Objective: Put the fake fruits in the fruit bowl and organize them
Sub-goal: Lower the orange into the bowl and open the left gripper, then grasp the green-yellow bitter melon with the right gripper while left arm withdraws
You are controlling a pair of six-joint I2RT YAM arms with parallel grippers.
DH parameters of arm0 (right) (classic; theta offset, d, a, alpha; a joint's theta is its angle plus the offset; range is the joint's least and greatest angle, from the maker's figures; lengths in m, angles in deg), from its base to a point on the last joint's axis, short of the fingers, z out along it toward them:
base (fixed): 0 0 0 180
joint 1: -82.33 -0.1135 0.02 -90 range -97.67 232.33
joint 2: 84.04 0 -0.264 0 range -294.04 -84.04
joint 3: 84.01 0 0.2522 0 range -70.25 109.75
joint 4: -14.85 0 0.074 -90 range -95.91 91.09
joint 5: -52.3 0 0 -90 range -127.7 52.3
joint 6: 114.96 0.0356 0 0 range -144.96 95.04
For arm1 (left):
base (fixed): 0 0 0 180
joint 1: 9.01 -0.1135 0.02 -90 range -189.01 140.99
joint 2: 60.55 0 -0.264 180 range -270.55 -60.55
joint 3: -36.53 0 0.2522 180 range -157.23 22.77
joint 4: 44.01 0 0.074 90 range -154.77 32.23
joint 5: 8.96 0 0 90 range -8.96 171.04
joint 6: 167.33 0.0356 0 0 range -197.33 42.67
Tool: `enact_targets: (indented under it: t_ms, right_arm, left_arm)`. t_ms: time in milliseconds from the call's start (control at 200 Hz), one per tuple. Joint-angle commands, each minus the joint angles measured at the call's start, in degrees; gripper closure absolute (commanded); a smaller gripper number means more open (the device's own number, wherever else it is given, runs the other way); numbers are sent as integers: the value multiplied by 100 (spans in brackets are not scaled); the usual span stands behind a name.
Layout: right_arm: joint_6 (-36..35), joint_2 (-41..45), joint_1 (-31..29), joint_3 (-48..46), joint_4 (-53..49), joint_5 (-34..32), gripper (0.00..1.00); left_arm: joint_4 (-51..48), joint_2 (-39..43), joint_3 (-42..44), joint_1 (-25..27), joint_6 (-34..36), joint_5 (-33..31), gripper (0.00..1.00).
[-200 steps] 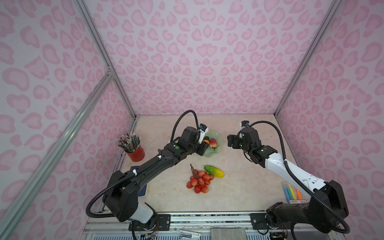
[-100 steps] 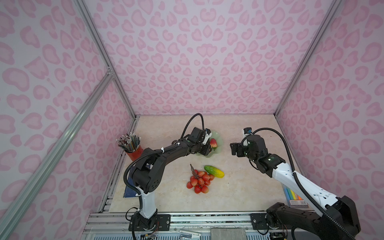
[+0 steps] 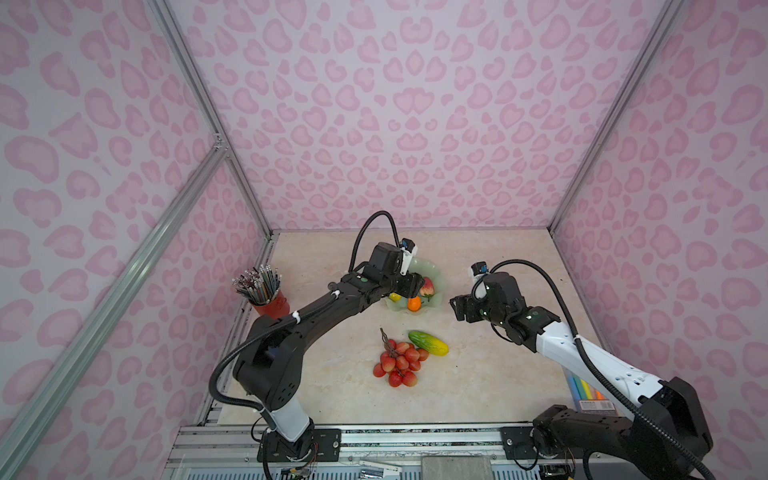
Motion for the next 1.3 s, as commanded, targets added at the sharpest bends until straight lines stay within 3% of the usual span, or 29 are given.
enact_targets:
  t_ms: [0, 190, 365, 620, 800, 1000, 1295]
  right_arm:
    - [-407, -212, -347, 43, -286, 233, 13]
    - [-534, -906, -1057, 174, -387, 117, 16]
    - [-466, -1514, -1390, 292, -164, 67, 19]
    - [-388, -2315, -1634, 524, -94, -223, 24]
    - [-205, -2621, -1639, 662, -267, -446, 49]
    - [1, -2247, -1630, 457, -461, -913, 64]
    - [128, -1102, -1375, 124, -1148, -1428, 70]
  left_arm:
    - [455, 684, 232, -3, -12, -587, 32]
    - [1157, 2107, 1267, -36, -196, -1961, 25]
    - [1773, 3382, 2651, -232, -960, -3174, 15]
    - [1745, 4257, 3622, -860, -1887, -2756, 10]
    - [1753, 4329, 3804, -968, -2174, -2716, 9]
    - [1772, 4103, 3763, -995, -2290, -2591, 9]
    - [1773, 4006, 3813, -1002, -2370, -2494, 9]
